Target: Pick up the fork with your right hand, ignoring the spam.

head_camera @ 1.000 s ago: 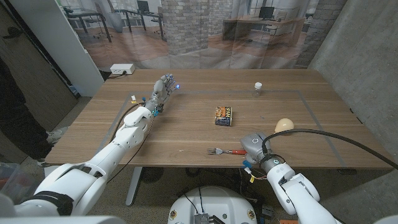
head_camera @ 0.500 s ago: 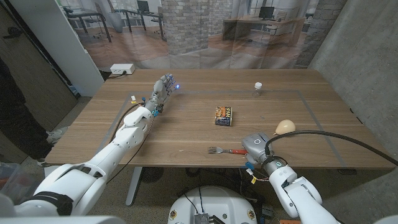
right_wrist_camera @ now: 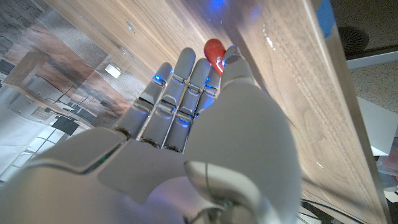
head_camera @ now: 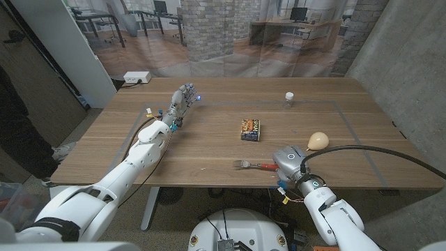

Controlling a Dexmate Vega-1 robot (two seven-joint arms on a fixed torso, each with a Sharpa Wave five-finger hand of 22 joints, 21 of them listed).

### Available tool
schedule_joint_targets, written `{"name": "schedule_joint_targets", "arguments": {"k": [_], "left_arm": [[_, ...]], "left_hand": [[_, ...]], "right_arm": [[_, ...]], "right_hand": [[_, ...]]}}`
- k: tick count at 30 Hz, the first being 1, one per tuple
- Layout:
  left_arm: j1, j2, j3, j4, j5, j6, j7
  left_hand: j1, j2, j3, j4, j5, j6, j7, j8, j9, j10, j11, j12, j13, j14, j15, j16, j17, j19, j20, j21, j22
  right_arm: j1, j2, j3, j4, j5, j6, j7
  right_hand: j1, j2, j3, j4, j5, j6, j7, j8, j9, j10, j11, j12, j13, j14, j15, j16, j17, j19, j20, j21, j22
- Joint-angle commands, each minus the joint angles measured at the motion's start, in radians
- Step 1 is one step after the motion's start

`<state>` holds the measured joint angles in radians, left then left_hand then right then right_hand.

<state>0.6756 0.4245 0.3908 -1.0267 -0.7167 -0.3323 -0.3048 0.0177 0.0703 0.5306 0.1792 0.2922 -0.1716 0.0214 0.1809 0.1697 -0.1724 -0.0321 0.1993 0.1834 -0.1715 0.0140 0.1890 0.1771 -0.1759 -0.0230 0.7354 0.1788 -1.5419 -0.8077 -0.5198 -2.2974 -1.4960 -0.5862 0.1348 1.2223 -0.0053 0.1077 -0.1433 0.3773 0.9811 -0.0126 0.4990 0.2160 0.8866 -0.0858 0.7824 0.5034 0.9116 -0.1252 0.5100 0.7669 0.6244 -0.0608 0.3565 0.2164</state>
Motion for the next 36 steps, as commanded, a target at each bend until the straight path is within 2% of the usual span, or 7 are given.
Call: {"name": "schedule_joint_targets", "arguments": {"k": [1,27,36], "left_arm": [[0.018,0.013,-0.004,-0.033,-0.001,0.004,0.012],[0.05,0.037,-0.009,-0.093,-0.005,0.012,0.034],[0.067,0.047,-0.014,-0.12,-0.006,0.011,0.043]], "left_hand": [[0.002,0.099,-0.003,0.002,0.006,-0.089,-0.002,-0.001,0.003,-0.077,0.002,0.001,0.002,-0.065,-0.002,0.001,0.002,-0.108,0.005,-0.005,0.004],[0.003,0.101,-0.004,0.002,0.007,-0.097,-0.004,-0.003,0.003,-0.084,0.001,-0.001,0.002,-0.069,-0.004,-0.001,0.002,-0.109,0.006,-0.01,0.004],[0.003,0.101,-0.005,0.002,0.007,-0.099,-0.004,-0.003,0.003,-0.085,-0.001,-0.001,0.002,-0.07,-0.003,-0.001,0.002,-0.109,0.006,-0.012,0.004]], "right_arm": [[-0.017,0.0,0.011,-0.012,-0.004,-0.021,-0.055],[-0.034,0.005,0.042,-0.033,-0.007,-0.032,-0.13],[-0.047,0.006,0.068,-0.051,0.044,-0.025,-0.182]], "right_hand": [[0.115,0.099,-0.009,0.002,-0.005,0.104,-0.097,-0.001,0.005,0.078,-0.072,0.005,0.003,0.01,-0.11,-0.004,0.009,-0.001,-0.101,0.01,0.005],[0.127,0.103,-0.026,0.011,-0.016,0.11,-0.09,-0.005,0.015,0.081,-0.068,0.003,0.008,0.026,-0.109,-0.029,0.027,-0.004,-0.105,0.029,0.005],[0.125,0.103,-0.034,0.017,-0.02,0.111,-0.091,-0.008,0.016,0.088,-0.067,0.005,0.012,0.035,-0.108,-0.035,0.034,-0.002,-0.106,0.037,0.005]]}}
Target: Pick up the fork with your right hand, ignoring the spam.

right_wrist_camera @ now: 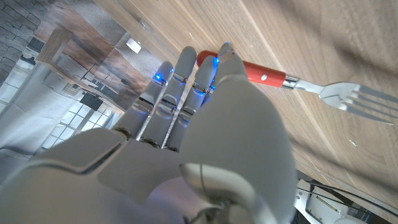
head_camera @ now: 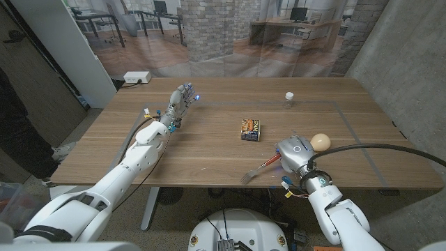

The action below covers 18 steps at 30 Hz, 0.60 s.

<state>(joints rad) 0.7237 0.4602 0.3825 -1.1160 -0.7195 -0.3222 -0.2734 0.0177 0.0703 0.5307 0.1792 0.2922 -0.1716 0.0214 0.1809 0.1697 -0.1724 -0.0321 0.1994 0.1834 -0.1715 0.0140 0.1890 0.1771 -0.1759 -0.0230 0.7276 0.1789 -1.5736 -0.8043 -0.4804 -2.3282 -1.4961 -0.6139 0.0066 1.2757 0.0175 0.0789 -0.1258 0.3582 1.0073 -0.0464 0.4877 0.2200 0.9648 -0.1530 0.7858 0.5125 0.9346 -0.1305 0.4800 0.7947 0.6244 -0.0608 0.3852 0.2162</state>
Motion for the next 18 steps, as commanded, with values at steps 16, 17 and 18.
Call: {"name": "schedule_joint_targets", "arguments": {"k": [16,17,18], "left_arm": [[0.048,0.032,-0.015,-0.075,-0.009,0.006,0.03],[0.049,0.033,-0.016,-0.076,-0.008,0.004,0.03],[0.051,0.033,-0.016,-0.078,-0.009,0.004,0.031]], "left_hand": [[0.003,0.102,-0.005,0.002,0.008,-0.099,-0.003,-0.002,0.003,-0.085,0.0,0.0,0.002,-0.071,-0.002,-0.001,0.002,-0.108,0.006,-0.007,0.004],[0.003,0.102,-0.005,0.002,0.008,-0.099,-0.004,-0.001,0.003,-0.084,0.0,0.0,0.002,-0.07,-0.002,0.0,0.002,-0.107,0.005,-0.007,0.004],[0.003,0.102,-0.005,0.002,0.008,-0.099,-0.004,-0.001,0.003,-0.085,0.001,0.0,0.002,-0.07,-0.003,0.0,0.002,-0.108,0.005,-0.007,0.004]], "right_arm": [[0.0,0.018,0.033,-0.014,0.036,-0.002,-0.106],[0.001,0.02,0.031,-0.013,0.031,-0.004,-0.107],[0.001,0.021,0.032,-0.014,0.03,-0.005,-0.108]], "right_hand": [[0.079,0.081,-0.017,0.002,-0.005,0.083,-0.056,0.002,0.024,0.008,0.004,0.003,0.015,0.019,-0.104,-0.022,0.019,-0.007,-0.108,0.02,0.005],[0.079,0.082,-0.017,0.002,-0.005,0.084,-0.056,0.002,0.024,0.009,0.005,0.003,0.015,0.019,-0.104,-0.022,0.019,-0.006,-0.108,0.021,0.005],[0.08,0.082,-0.017,0.002,-0.005,0.082,-0.056,0.001,0.024,0.007,0.004,0.002,0.015,0.019,-0.104,-0.024,0.019,-0.007,-0.108,0.021,0.005]]}}
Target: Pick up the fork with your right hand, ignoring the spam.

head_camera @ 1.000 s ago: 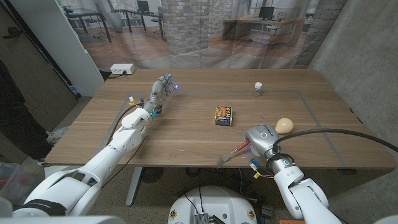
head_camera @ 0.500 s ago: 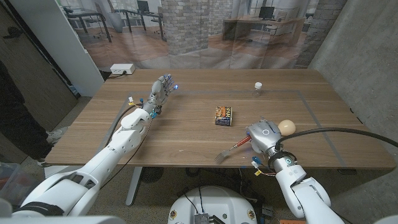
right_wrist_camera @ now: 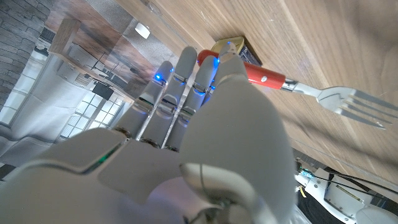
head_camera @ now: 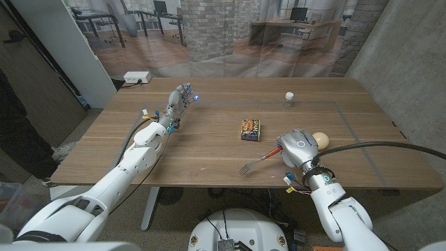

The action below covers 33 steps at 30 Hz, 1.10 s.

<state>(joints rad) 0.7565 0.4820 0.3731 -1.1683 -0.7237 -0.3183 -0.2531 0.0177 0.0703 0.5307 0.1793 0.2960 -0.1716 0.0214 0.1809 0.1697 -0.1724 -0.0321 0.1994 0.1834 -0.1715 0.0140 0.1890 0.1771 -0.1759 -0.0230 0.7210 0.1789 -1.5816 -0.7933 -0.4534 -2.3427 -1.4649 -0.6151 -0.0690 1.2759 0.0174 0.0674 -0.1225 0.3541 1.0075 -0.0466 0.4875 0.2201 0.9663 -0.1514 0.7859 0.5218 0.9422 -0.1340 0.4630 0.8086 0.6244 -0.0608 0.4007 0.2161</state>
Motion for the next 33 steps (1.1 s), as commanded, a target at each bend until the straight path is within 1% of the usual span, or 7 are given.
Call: {"name": "schedule_joint_targets", "arguments": {"k": [1,15,20,33], "left_arm": [[0.019,0.013,-0.007,-0.027,-0.005,0.001,0.01],[0.025,0.019,-0.011,-0.033,-0.008,-0.001,0.012],[0.027,0.021,-0.013,-0.038,-0.01,0.0,0.014],[0.028,0.026,-0.016,-0.042,-0.011,-0.002,0.011]], "left_hand": [[0.003,0.102,-0.005,0.002,0.004,-0.098,-0.004,-0.001,0.003,-0.084,0.0,0.0,0.002,-0.07,-0.003,0.0,0.002,-0.107,0.005,-0.001,0.004],[0.004,0.103,-0.005,0.003,0.005,-0.099,-0.004,-0.001,0.003,-0.086,0.0,0.0,0.002,-0.071,-0.002,0.0,0.002,-0.107,0.006,-0.003,0.004],[0.004,0.103,-0.005,0.003,0.005,-0.099,-0.004,-0.001,0.003,-0.086,0.0,0.0,0.002,-0.071,-0.003,0.0,0.002,-0.107,0.007,-0.004,0.004],[0.004,0.103,-0.005,0.003,0.005,-0.1,-0.004,-0.001,0.003,-0.085,0.001,0.001,0.002,-0.07,-0.002,0.0,0.002,-0.105,0.006,-0.007,0.005]], "right_arm": [[0.01,0.012,0.005,-0.001,-0.001,-0.004,-0.034],[0.035,0.019,0.012,0.001,0.002,0.006,-0.052],[0.042,0.03,0.012,0.006,-0.006,-0.003,-0.066],[0.061,0.032,0.022,0.007,0.005,0.005,-0.089]], "right_hand": [[0.079,0.081,-0.007,-0.001,-0.001,0.082,-0.056,0.001,0.024,0.006,0.002,0.002,0.007,0.012,-0.099,-0.007,0.006,-0.008,-0.108,0.006,0.005],[0.085,0.083,-0.016,0.002,-0.002,0.085,-0.055,0.0,0.031,0.009,0.002,0.0,0.011,0.017,-0.101,-0.021,0.015,-0.009,-0.111,0.016,0.004],[0.085,0.083,-0.019,0.003,-0.003,0.085,-0.055,-0.001,0.031,0.008,0.001,0.0,0.013,0.018,-0.099,-0.024,0.017,-0.01,-0.112,0.019,0.004],[0.091,0.083,-0.027,0.004,-0.003,0.092,-0.056,-0.002,0.033,0.01,-0.001,-0.003,0.016,0.022,-0.1,-0.036,0.024,-0.012,-0.114,0.027,0.002]]}}
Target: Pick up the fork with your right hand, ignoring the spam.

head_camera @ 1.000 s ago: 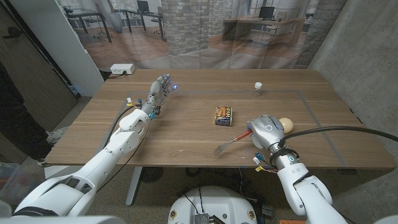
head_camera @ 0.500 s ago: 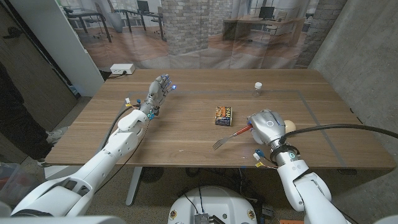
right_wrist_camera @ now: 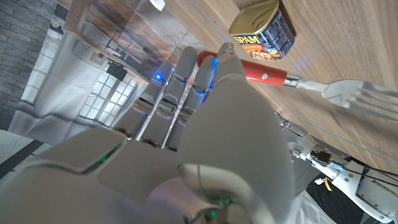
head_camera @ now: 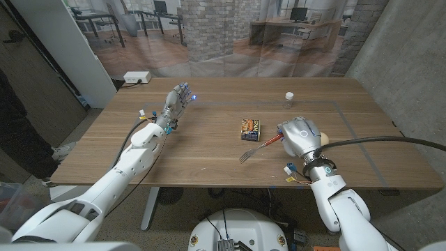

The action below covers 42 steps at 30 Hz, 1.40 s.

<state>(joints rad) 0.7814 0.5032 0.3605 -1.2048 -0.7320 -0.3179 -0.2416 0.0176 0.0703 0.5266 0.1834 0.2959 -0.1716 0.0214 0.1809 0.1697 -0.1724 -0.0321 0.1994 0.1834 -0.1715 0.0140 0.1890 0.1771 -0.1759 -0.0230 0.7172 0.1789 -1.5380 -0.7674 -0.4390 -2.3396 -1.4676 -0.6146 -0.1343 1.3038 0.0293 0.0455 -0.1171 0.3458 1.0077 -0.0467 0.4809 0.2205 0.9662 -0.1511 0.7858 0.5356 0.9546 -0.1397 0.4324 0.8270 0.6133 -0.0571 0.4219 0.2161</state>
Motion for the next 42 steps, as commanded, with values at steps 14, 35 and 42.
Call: {"name": "schedule_joint_targets", "arguments": {"k": [14,35,42], "left_arm": [[0.011,0.013,-0.009,-0.013,-0.009,-0.004,-0.007],[0.022,0.029,-0.018,-0.019,-0.016,-0.002,-0.017],[0.024,0.037,-0.019,-0.027,-0.018,0.001,-0.023]], "left_hand": [[0.005,0.103,-0.001,-0.002,0.006,-0.099,-0.003,0.0,0.003,-0.087,0.0,0.001,0.002,-0.071,-0.003,0.0,0.002,-0.105,0.007,-0.006,0.005],[0.006,0.104,-0.001,-0.002,0.007,-0.099,-0.002,0.0,0.003,-0.086,0.002,0.001,0.002,-0.071,-0.003,0.0,0.001,-0.104,0.007,-0.009,0.005],[0.006,0.104,0.0,-0.002,0.007,-0.099,-0.002,0.0,0.003,-0.085,0.002,0.001,0.002,-0.071,-0.003,0.0,0.001,-0.104,0.007,-0.01,0.005]], "right_arm": [[0.044,0.024,0.001,0.007,-0.004,-0.003,-0.05],[0.088,0.051,0.0,0.012,-0.012,0.002,-0.087],[0.099,0.054,0.002,0.017,-0.005,0.004,-0.097]], "right_hand": [[0.067,0.073,-0.013,0.0,0.006,0.095,-0.056,0.001,0.033,0.012,0.0,-0.006,0.004,0.016,-0.094,-0.016,0.012,-0.003,-0.119,0.014,0.001],[0.072,0.075,-0.026,0.004,0.005,0.097,-0.054,-0.002,0.039,0.015,-0.002,-0.009,0.009,0.025,-0.094,-0.027,0.024,-0.007,-0.119,0.025,0.0],[0.075,0.076,-0.03,0.004,0.006,0.096,-0.055,-0.005,0.04,0.018,-0.001,-0.012,0.008,0.027,-0.095,-0.032,0.028,-0.009,-0.119,0.029,-0.001]]}}
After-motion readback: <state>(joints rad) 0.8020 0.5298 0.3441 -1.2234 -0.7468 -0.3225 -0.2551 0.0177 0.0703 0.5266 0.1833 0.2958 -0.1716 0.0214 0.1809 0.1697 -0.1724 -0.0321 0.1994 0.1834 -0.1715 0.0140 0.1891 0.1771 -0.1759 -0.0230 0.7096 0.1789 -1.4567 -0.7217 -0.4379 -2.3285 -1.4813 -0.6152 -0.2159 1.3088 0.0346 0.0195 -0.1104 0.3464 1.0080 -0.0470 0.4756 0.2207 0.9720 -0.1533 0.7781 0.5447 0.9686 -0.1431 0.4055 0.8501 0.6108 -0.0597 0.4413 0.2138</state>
